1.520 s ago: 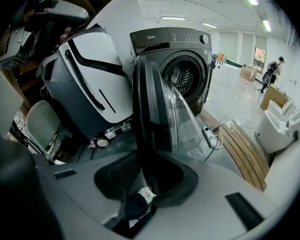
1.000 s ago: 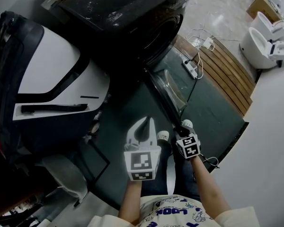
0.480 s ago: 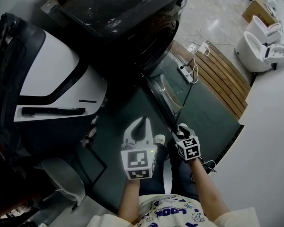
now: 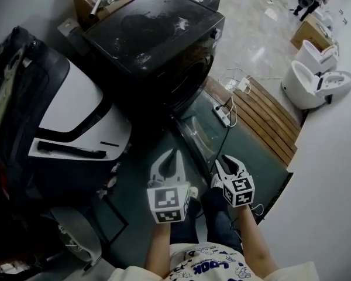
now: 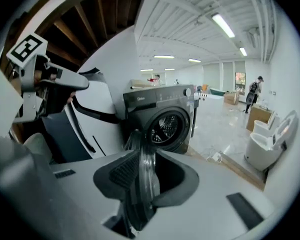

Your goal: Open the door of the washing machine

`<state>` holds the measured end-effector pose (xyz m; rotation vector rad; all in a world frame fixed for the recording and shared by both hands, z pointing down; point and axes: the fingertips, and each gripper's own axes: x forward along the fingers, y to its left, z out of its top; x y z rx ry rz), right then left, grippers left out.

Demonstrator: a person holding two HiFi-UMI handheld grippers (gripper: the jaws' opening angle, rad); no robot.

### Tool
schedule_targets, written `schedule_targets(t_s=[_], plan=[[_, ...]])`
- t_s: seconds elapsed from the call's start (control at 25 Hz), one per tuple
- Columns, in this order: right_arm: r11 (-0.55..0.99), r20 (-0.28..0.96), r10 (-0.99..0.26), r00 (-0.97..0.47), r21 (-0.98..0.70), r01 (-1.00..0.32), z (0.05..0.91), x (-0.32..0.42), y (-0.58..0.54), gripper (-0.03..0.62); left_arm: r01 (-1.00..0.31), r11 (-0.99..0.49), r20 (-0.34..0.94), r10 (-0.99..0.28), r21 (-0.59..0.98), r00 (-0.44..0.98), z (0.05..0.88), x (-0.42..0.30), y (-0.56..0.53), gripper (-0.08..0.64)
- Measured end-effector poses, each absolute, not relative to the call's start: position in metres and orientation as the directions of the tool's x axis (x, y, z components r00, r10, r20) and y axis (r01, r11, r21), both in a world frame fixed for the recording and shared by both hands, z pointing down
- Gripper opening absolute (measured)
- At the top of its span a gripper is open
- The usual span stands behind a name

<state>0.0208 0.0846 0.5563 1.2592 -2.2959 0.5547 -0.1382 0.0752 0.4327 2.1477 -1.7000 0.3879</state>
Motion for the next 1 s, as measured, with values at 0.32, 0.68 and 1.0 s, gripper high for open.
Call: schedule_targets(t_s=[0.32,0.68,1.0], plan=[[0.466,0.346,-0.823,-0.45,-0.04,-0.884,0.426,0.032,0.033,0.052,-0.974,-0.212,0.342,-0.912,0.077,0.226,0.371,-0.135,0.052,0.002],[0.425,0.125,-0.899,-0.419,0.026,-0.905,0.303,0.044,0.009,0.034,-0.975,-0.221,0.209,-0.953,0.027,0.221,0.296,-0.126,0.034,0.001],[0.388,0.01,-0.922,-0.388,0.06,-0.92,0.241,0.055,0.007,0.031,-0.977,-0.213,0.106,-0.972,-0.007,0.211,0.243,-0.121,0.028,0.0]])
